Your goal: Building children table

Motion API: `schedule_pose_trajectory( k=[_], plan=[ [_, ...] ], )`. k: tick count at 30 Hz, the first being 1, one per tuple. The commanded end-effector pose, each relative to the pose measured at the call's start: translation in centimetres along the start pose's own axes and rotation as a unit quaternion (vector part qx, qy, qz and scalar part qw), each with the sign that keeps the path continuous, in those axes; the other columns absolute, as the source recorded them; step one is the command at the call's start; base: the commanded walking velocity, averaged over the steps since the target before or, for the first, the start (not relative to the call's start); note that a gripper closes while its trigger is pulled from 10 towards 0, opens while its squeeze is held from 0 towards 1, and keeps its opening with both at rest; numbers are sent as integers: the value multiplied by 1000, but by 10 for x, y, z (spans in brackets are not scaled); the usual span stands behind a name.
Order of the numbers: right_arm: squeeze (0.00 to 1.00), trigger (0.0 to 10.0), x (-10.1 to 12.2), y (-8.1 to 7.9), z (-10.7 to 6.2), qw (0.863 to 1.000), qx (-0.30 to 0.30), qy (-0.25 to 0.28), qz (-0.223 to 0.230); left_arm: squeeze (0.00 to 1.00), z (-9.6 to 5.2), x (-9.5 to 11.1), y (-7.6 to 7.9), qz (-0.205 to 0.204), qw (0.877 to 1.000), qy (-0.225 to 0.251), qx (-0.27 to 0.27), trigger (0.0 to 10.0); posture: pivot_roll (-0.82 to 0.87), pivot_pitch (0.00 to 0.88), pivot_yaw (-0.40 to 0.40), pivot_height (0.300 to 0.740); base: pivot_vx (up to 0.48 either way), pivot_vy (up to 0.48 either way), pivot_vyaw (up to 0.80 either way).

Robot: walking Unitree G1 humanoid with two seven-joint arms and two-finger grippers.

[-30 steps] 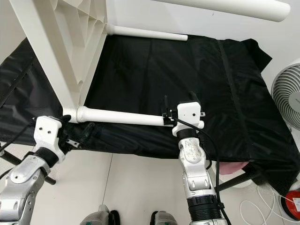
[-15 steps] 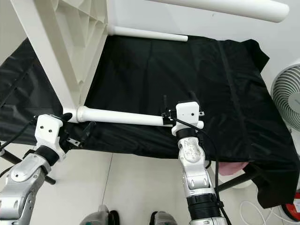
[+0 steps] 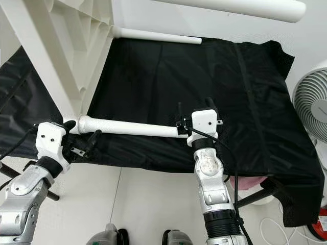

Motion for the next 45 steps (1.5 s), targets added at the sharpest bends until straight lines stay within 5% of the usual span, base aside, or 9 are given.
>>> schedule_pose_trajectory(
  k=[1,30,45],
  plan=[
    [0,10000,-3,1,-1,1000,1,-5,0,0,0,-2,-5,3,999,-10,46,10000,8,94,8,740,0,-274,0],
    [0,10000,-5,4,-2,1000,-1,-8,-3,0,1,-5,-9,-19,997,-13,67,10000,2,105,4,740,0,-77,0],
    [0,10000,-5,3,-2,1000,-2,-7,-2,0,0,-6,-11,-17,997,-15,72,10000,2,110,4,740,0,302,0]
  ],
)
Point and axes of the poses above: a point about 5 cm out from each wrist's last joint towards the gripper, its own z axis pointing out of the wrist towards the gripper, its own x axis along the axis of the wrist's last joint, y = z × x, the point moved 1 cm from there along z, pointing out of the wrist towards the gripper, and after that the axes turned 10 degrees about z, right-handed, at the moved point
